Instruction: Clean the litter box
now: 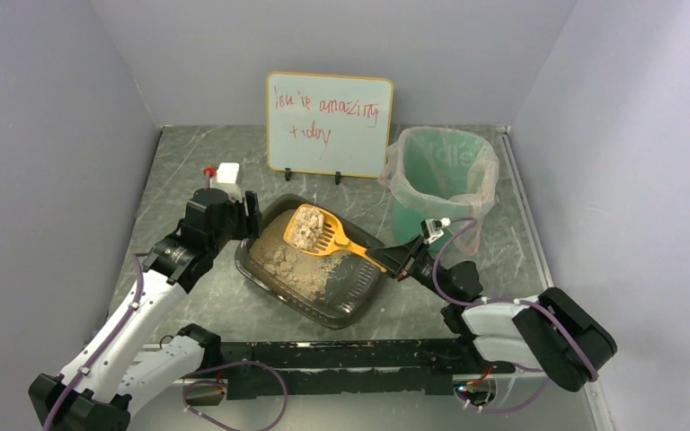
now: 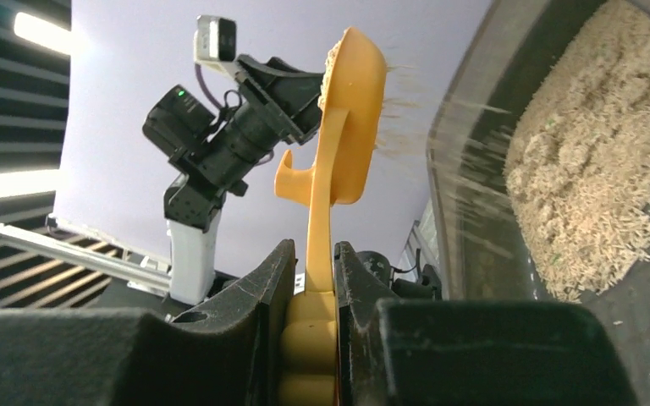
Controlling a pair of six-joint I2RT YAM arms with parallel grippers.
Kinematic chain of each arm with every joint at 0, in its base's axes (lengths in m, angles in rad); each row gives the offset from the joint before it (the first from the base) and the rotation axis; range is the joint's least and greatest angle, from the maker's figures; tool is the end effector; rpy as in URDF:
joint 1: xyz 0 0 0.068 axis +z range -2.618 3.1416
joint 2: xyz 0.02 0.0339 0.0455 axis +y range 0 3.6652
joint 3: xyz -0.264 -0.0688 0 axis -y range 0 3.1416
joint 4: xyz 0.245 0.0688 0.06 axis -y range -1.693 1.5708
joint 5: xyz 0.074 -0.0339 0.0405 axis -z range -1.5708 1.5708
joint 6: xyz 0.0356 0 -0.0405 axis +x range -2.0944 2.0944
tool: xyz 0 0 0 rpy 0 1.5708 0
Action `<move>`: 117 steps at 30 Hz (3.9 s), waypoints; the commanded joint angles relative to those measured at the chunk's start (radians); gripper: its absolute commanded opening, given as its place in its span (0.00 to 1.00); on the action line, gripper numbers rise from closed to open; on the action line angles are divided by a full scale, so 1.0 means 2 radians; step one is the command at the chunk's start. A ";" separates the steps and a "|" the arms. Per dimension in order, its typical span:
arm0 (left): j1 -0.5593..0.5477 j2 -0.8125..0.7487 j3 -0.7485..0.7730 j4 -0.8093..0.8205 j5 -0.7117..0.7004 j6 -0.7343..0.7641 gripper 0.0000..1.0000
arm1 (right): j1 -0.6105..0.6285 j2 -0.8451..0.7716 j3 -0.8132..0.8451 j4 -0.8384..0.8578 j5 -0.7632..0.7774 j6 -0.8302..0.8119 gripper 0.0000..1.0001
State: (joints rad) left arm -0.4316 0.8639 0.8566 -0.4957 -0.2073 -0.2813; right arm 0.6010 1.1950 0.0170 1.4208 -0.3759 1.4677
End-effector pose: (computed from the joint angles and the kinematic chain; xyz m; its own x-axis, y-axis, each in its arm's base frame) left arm 0.1750 -0.0725 0.3200 -0.4888 -0.0740 -0.8692 0.1144 0.9824 -0.1479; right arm 0.1380 0.1105 0.1815 -0.7951 0.5767 -0.1877 -0.2816 -0.0770 0.9564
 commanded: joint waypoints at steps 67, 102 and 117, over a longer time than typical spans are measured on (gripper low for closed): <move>-0.001 -0.009 -0.001 0.017 0.009 0.012 0.68 | -0.019 -0.080 0.018 -0.092 -0.004 -0.010 0.00; -0.001 -0.022 0.004 0.004 -0.020 0.001 0.97 | -0.027 -0.325 0.248 -0.621 0.142 -0.093 0.00; -0.001 -0.035 0.001 0.007 -0.003 0.003 0.97 | -0.027 -0.390 0.399 -0.831 0.341 -0.156 0.00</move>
State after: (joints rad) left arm -0.4316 0.8150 0.8562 -0.4980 -0.2321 -0.2783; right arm 0.5491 0.4530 0.7208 -0.1436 0.1593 1.2186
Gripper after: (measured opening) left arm 0.968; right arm 0.232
